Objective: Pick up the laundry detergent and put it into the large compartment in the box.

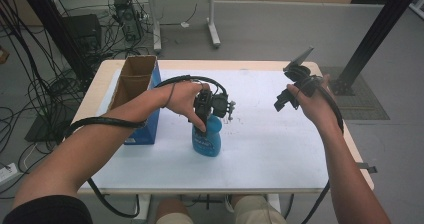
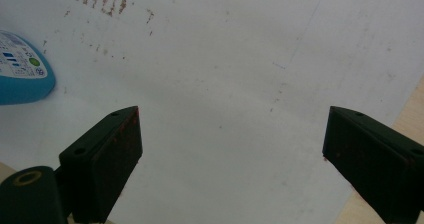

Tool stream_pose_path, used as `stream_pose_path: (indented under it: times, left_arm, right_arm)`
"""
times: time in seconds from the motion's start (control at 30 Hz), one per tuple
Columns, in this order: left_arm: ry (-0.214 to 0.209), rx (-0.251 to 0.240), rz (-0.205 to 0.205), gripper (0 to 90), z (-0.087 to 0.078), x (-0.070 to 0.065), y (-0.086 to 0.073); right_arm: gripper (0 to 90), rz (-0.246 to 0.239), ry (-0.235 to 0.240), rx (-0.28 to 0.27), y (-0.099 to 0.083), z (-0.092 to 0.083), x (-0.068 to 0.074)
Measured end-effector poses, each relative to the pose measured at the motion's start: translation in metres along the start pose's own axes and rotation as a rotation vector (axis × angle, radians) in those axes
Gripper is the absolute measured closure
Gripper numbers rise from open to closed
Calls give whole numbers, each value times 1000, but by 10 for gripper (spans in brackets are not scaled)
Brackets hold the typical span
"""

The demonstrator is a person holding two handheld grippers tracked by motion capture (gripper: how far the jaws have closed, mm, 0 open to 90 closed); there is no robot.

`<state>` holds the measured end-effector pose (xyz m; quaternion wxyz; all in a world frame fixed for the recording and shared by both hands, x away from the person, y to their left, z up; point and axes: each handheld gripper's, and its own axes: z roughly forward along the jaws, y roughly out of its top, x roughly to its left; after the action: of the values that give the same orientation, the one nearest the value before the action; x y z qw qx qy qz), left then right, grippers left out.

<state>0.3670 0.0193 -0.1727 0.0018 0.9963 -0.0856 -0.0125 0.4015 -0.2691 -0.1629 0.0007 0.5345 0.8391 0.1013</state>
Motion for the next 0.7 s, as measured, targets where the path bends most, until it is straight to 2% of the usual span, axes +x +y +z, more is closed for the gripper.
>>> stream_pose_path:
  times: [0.7]
  left_arm:
    - [1,-2,-11,357,0,-1,-1]
  right_arm:
    - [87,-1,3,4,1,4,1]
